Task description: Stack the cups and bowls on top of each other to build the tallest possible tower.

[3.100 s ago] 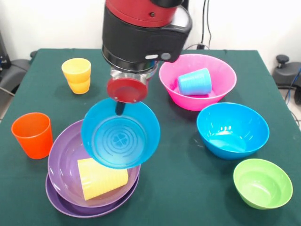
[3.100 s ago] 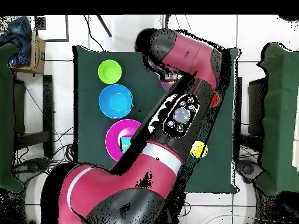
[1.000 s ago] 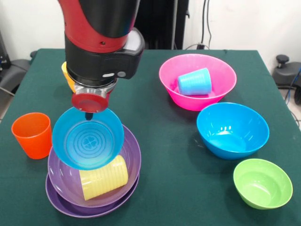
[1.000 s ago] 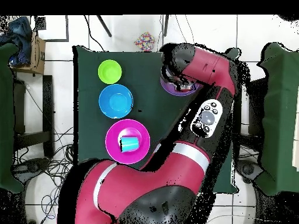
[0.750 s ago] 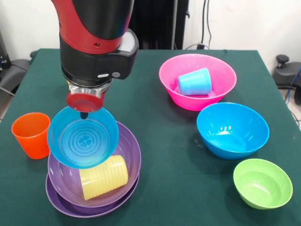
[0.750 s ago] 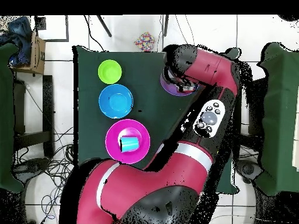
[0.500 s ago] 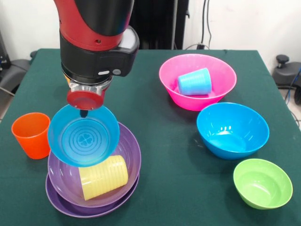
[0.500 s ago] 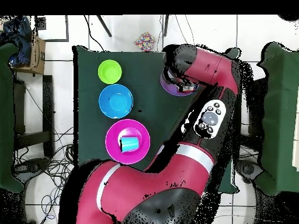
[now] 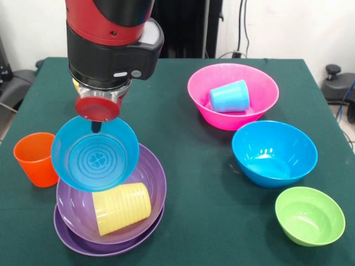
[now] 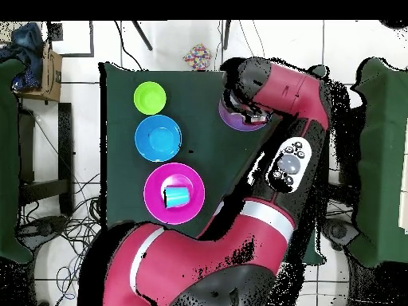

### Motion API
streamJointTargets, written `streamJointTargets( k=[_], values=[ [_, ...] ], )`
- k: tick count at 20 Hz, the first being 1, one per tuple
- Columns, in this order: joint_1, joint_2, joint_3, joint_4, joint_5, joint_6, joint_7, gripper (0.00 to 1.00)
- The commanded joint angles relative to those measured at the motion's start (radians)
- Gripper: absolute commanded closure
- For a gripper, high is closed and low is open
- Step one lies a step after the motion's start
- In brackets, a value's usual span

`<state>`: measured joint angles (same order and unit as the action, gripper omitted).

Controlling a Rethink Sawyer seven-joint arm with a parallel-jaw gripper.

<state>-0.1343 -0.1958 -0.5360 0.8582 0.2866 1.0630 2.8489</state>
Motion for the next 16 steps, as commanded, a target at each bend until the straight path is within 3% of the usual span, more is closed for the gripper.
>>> streamJointTargets(
  k=[1,16],
  values=[
    [0.003,-0.014,0.147,0.086,-0.074,-0.036,-0.184,1.00],
    [-0.003,0.000,0.177,0.127,-0.078,-0.129,-0.175,1.00]
  ],
)
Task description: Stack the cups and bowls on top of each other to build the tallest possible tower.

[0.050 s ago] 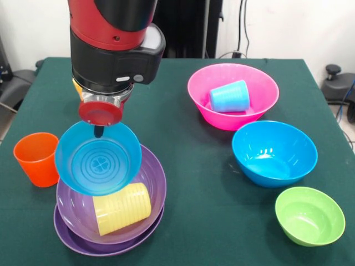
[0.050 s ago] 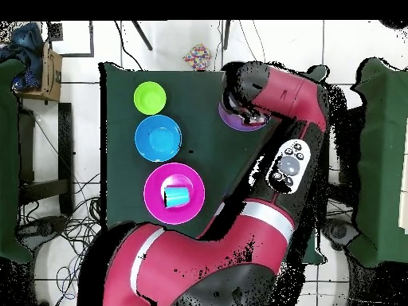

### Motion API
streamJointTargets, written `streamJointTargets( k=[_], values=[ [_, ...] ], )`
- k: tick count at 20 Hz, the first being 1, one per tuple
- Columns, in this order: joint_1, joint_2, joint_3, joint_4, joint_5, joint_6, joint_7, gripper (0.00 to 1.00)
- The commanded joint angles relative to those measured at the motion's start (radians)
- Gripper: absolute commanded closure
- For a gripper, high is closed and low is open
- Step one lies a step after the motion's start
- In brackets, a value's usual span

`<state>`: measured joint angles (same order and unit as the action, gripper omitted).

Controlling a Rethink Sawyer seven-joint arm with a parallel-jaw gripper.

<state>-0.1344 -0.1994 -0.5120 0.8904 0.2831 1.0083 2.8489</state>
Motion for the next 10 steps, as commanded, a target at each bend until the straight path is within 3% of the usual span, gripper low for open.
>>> streamJointTargets(
  k=[1,10],
  values=[
    [-0.004,0.004,0.154,0.096,-0.076,-0.076,-0.175,1.00],
    [-0.009,0.007,0.169,0.120,-0.093,-0.115,-0.176,1.00]
  ],
)
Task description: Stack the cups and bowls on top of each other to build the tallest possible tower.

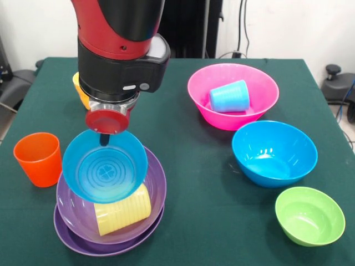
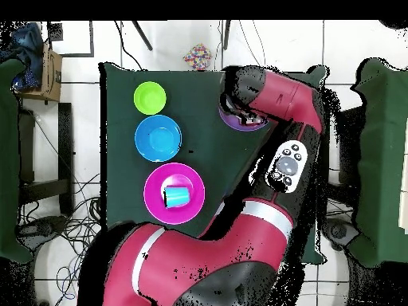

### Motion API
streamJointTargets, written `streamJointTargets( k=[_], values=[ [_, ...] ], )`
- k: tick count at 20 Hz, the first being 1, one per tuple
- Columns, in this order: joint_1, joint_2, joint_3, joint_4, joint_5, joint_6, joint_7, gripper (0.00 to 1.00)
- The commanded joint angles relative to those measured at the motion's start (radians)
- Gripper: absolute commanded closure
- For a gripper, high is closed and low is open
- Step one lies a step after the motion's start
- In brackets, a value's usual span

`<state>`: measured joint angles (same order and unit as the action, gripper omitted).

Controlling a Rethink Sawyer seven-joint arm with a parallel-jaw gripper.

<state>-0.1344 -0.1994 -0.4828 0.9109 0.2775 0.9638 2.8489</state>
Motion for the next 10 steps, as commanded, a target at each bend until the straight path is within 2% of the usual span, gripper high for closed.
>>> streamJointTargets(
  k=[1,10],
  values=[
    [-0.010,0.008,0.142,0.104,-0.089,-0.076,-0.177,1.00],
    [-0.014,0.003,0.139,0.097,-0.096,-0.052,-0.186,1.00]
  ],
)
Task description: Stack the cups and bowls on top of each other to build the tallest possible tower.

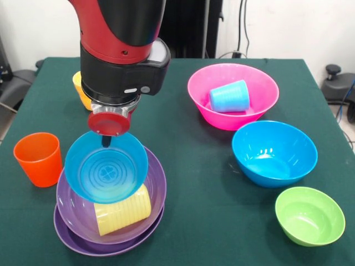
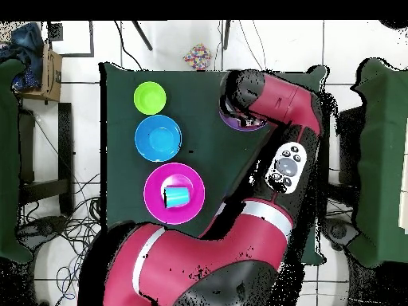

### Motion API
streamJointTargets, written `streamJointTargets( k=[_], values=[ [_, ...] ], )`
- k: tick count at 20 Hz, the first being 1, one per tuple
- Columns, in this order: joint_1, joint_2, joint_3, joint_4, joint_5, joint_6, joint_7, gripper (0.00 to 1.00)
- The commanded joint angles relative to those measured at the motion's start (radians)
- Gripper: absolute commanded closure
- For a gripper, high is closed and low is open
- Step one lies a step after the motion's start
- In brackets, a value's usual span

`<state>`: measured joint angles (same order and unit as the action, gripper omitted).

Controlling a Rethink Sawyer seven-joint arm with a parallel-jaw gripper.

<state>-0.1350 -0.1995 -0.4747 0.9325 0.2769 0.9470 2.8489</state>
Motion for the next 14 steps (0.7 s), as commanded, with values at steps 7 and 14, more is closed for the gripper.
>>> streamJointTargets(
  k=[7,14],
  values=[
    [-0.009,0.010,0.126,0.078,-0.093,-0.048,-0.164,1.00],
    [-0.012,0.013,0.136,0.105,-0.093,-0.095,-0.164,1.00]
  ],
)
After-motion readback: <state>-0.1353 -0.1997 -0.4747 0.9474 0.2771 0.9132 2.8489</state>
